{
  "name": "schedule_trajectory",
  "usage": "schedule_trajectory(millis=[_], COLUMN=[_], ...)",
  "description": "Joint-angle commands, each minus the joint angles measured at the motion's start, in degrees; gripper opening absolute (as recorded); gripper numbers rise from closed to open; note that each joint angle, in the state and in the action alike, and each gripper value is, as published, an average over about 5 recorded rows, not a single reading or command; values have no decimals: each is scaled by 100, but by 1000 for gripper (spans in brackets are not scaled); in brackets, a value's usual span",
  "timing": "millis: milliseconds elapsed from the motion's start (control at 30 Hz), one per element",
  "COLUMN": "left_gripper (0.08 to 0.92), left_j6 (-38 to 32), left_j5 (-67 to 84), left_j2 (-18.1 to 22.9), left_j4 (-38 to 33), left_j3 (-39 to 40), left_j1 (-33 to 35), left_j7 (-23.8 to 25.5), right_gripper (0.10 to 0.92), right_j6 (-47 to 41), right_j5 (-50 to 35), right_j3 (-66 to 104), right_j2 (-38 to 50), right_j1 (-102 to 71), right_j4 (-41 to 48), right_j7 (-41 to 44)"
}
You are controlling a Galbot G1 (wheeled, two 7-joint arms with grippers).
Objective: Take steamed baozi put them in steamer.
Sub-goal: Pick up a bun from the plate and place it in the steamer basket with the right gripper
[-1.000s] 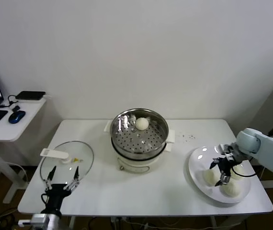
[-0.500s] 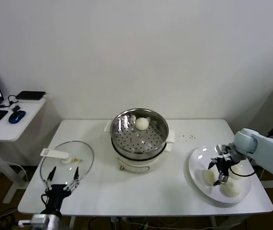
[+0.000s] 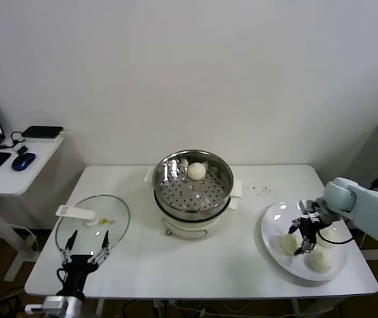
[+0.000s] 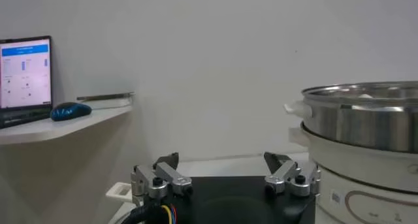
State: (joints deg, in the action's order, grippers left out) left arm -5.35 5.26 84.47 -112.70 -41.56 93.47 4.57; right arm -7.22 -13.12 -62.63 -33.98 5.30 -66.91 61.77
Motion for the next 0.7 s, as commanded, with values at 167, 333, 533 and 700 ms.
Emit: schedule_trajectory(millis=[167, 333, 533, 700], left_gripper=[823, 823, 823, 823], left_j6=[23, 37, 49, 55], left_j5=[1, 0, -4, -7], left_j2=[10, 12, 11, 5], left_j4=[-42, -66, -78, -94], left_j3=[-16, -10, 9, 12], left_j1=[-19, -31, -43, -48], left_j7=[-2, -3, -1, -1], right_gripper=[687, 674, 670, 670], right_j6=[-44, -5, -10, -98], right_j5=[-688, -1178, -1967, -2756], right_j3=[-753, -1591, -2403, -2988], right_j2=[83, 45, -214, -631], right_j1=[1176, 2356, 3708, 4503], right_j4=[-264, -480, -665, -701], right_j7=[41, 133, 189, 214])
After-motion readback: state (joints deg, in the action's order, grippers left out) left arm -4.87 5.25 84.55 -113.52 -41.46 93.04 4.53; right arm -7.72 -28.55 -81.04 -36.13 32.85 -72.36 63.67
